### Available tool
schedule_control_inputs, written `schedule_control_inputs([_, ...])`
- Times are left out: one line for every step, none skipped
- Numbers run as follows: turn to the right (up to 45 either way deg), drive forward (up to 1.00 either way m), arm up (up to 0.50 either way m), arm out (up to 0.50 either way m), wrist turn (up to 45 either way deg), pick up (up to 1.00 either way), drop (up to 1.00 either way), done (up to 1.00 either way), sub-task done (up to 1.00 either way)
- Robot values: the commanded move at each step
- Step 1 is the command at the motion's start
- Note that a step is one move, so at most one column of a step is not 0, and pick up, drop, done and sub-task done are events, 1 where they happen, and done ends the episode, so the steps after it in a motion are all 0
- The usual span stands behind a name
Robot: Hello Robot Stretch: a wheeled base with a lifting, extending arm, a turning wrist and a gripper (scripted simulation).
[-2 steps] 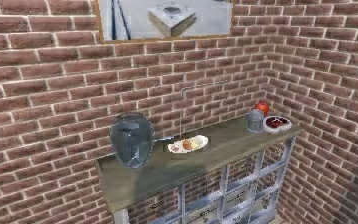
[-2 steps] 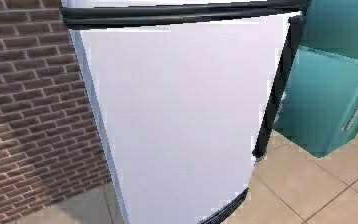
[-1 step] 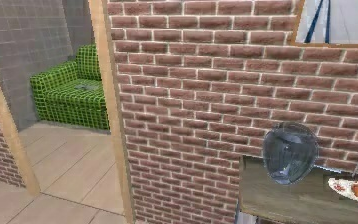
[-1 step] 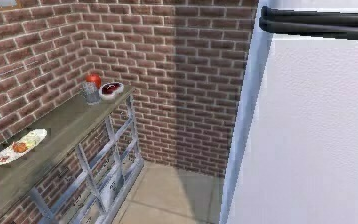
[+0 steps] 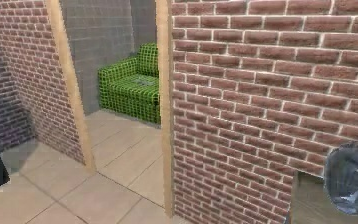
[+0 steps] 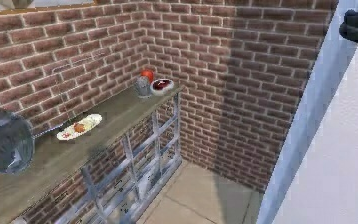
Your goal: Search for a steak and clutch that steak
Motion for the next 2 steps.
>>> schedule_control_inputs([45.0,0.0,0.0,0.0,0.0,0.0,0.0,0.0,0.0])
schedule_control_inputs([45.0,0.0,0.0,0.0,0.0,0.0,0.0,0.0,0.0])
